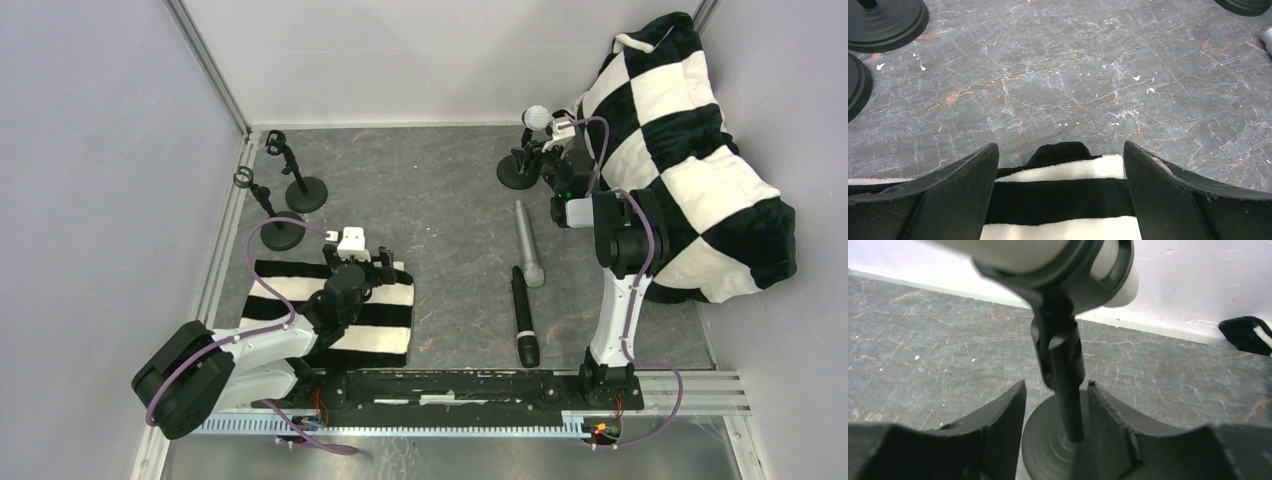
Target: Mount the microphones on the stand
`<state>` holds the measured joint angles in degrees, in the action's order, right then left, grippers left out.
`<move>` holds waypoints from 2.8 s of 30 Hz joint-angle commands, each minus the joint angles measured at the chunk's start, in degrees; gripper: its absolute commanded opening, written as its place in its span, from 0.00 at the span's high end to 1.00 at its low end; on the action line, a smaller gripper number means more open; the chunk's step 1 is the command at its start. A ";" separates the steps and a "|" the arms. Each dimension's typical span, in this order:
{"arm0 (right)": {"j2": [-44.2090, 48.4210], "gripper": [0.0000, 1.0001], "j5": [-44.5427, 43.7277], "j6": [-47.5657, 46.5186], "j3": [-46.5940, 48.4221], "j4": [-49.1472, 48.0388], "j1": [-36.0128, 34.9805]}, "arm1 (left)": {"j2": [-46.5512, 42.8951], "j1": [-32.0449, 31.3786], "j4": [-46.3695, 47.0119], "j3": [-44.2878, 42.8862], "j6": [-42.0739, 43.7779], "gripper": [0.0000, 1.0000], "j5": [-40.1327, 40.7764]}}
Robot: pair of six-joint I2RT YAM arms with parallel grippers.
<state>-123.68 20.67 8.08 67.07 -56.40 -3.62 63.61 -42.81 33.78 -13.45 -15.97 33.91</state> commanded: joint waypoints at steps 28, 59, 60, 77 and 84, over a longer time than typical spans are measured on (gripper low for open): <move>46.14 0.28 -12.83 6.29 -38.55 36.74 -4.95 | 1.08 1.41 0.48 -2.71 1.63 0.00 -2.89; 36.17 0.71 -24.66 -3.14 -31.96 47.32 -9.19 | 1.95 1.59 0.05 -3.42 1.99 0.00 -4.11; 37.49 0.74 -24.60 -2.90 -32.61 46.31 -9.14 | 1.89 1.59 0.06 -3.42 1.98 0.00 -4.12; 67.01 1.00 -6.00 -17.06 -38.72 42.03 -15.42 | -16.72 2.29 -22.96 -14.04 -5.27 0.00 -15.35; 70.42 1.00 -4.40 -26.14 -38.25 42.14 -28.84 | -20.80 2.29 -40.18 -27.30 -5.52 0.00 -22.10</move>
<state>-55.05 14.50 -10.63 27.68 -12.56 -26.61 44.29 -40.84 5.26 -34.50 -18.68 16.91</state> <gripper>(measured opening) 0.440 0.994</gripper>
